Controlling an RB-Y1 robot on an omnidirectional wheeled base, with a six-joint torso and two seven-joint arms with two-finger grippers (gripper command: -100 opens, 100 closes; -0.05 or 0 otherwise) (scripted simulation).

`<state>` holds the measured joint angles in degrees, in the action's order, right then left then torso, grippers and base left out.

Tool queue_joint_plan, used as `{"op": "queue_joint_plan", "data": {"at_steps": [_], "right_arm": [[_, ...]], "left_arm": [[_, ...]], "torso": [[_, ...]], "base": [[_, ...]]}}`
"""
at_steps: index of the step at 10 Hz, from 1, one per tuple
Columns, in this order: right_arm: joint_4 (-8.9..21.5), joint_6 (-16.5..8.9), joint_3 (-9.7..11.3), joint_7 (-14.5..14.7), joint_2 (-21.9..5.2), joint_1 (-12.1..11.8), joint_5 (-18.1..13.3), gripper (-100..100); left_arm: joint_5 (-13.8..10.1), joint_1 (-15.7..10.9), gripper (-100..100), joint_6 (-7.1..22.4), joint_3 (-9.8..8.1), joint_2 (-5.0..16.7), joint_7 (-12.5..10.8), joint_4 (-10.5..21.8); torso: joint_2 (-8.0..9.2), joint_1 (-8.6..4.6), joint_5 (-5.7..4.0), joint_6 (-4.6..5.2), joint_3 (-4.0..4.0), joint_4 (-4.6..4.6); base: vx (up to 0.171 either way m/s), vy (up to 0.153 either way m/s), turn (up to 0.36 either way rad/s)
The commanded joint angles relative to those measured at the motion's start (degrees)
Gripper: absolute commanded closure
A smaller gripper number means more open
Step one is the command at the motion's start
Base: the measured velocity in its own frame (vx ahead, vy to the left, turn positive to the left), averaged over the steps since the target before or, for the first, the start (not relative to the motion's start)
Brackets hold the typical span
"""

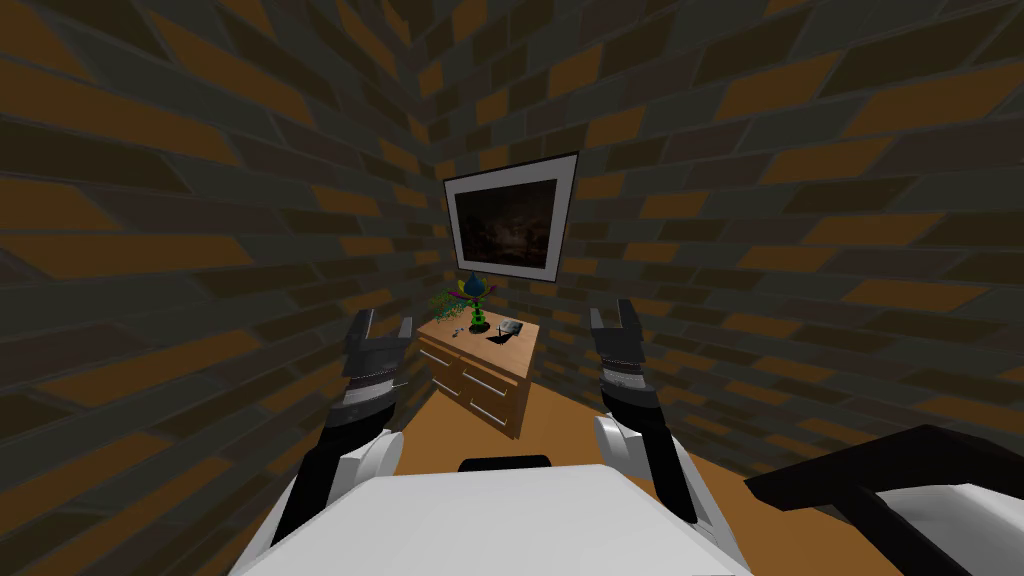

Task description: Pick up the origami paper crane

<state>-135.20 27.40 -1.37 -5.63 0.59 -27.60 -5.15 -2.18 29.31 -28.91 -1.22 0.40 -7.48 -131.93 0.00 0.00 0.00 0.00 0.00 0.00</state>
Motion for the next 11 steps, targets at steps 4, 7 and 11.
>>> {"op": "queue_joint_plan", "data": {"at_steps": [4, 7, 11], "right_arm": [[0.0, 0.0, 0.0, 0.0, 0.0, 0.0, 0.0, 0], [0.0, 0.0, 0.0, 0.0, 0.0, 0.0, 0.0, 0], [0.0, 0.0, 0.0, 0.0, 0.0, 0.0, 0.0, 0]], "left_arm": [[1.36, -3.57, -100, 1.8, -0.68, 5.41, 0.02, 5.16], [2.75, -7.21, -100, 3.57, -1.4, 7.31, 0.02, 10.07], [4.48, -11.68, -100, 5.78, -2.27, 8.35, 0.02, 15.69]], "torso": [[-0.03, -0.15, -0.03, 0.01, -0.02, -0.01], [-0.02, -0.2, -0.04, 0.0, -0.01, -0.01], [-0.04, -0.17, -0.04, 0.0, -0.02, -0.01]], "base": [[0.004, -0.038, 0.011], [0.001, -0.056, 0.019], [0.003, -0.054, 0.014]]}}
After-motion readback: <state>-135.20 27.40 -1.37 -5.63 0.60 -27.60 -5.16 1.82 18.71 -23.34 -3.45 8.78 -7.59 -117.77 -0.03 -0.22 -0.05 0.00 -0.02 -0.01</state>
